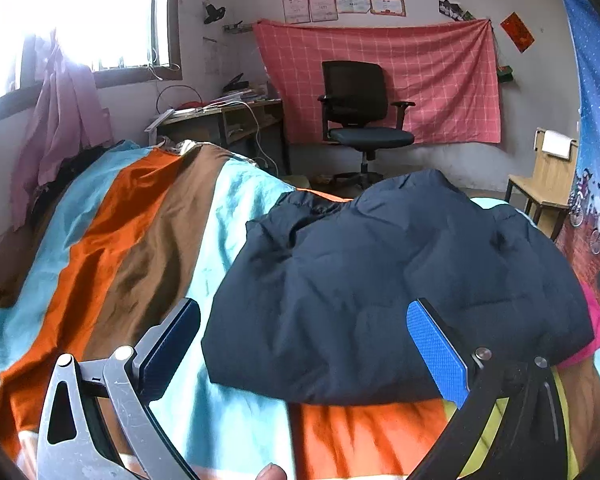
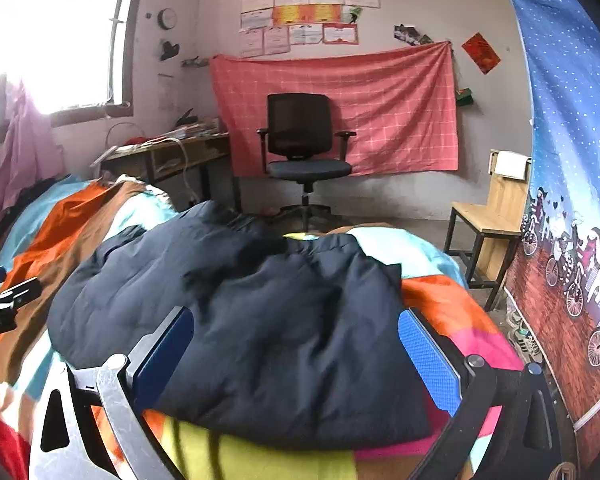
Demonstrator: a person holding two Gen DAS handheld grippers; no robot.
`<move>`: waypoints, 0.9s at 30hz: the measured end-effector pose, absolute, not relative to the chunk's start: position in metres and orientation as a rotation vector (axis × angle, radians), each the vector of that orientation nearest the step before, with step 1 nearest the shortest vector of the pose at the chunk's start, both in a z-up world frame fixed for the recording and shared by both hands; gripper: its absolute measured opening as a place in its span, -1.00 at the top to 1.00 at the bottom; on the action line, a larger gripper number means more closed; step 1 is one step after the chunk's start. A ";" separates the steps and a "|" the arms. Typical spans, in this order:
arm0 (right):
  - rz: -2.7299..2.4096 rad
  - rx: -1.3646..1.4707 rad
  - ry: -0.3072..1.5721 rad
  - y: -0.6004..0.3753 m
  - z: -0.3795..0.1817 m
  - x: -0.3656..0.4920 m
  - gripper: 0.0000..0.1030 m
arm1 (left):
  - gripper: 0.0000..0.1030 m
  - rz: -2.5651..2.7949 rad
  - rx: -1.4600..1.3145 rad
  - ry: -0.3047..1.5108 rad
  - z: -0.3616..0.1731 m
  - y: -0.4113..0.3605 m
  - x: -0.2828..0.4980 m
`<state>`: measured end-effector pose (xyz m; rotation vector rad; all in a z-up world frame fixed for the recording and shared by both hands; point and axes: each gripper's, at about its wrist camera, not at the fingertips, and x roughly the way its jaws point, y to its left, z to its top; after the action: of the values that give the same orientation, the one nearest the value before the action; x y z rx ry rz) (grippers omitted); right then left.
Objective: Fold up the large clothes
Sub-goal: 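Withdraw both grippers from the folded navy jacket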
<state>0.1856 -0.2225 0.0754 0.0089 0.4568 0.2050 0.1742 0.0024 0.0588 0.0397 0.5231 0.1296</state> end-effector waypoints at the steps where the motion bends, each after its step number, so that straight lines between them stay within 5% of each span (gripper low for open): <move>1: 0.217 0.009 0.471 -0.220 0.073 0.182 -1.00 | -0.97 0.124 0.033 0.526 0.056 0.003 0.170; 27: 0.276 0.037 0.633 -0.206 0.013 0.140 -1.00 | -0.97 0.063 0.061 0.608 -0.002 -0.022 0.133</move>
<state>0.1402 -0.2063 0.0133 0.0371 0.6328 0.2757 0.1332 -0.0217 -0.0025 0.0606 0.6078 0.0628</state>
